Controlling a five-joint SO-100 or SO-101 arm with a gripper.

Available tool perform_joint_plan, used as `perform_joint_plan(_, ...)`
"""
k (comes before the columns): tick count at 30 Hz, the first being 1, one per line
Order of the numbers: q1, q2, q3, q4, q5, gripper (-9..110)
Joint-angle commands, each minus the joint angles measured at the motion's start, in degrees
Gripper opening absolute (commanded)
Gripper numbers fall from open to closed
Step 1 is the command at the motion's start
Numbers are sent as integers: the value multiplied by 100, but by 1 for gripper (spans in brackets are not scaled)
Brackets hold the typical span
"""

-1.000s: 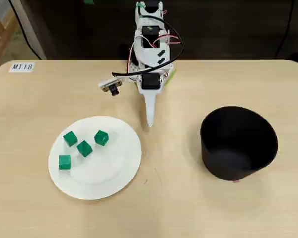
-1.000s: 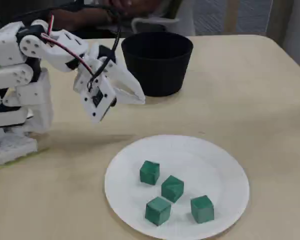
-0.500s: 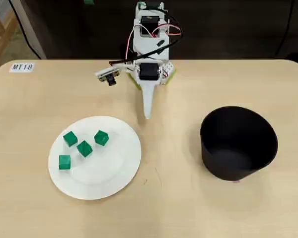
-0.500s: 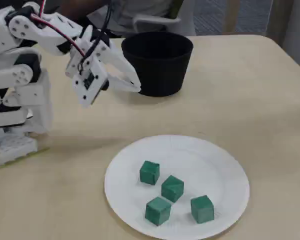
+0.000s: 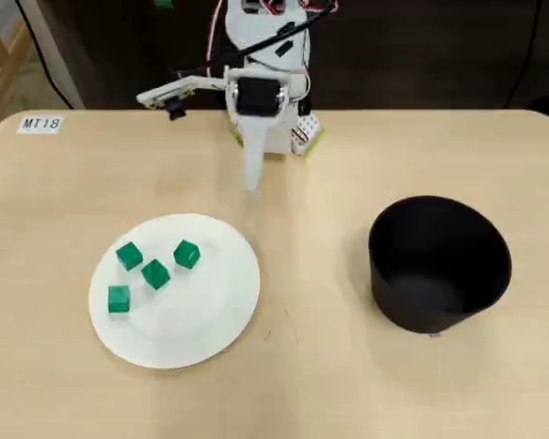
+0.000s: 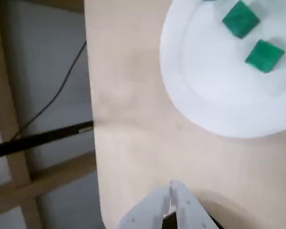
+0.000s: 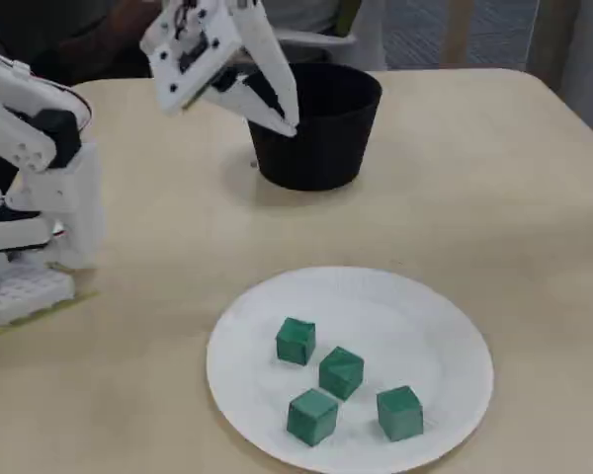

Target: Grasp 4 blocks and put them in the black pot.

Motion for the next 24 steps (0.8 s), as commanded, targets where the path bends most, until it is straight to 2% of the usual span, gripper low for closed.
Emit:
perform_joint_plan(1, 281, -378, -299, -18, 105, -2)
perform_joint_plan(10, 976, -1819, -1090, 0, 246, -2)
perform_joint_plan(17, 1310, -3173, -2241, 545, 53, -2)
perform_joint_plan(24, 1740, -3489, -2294, 817, 334, -2)
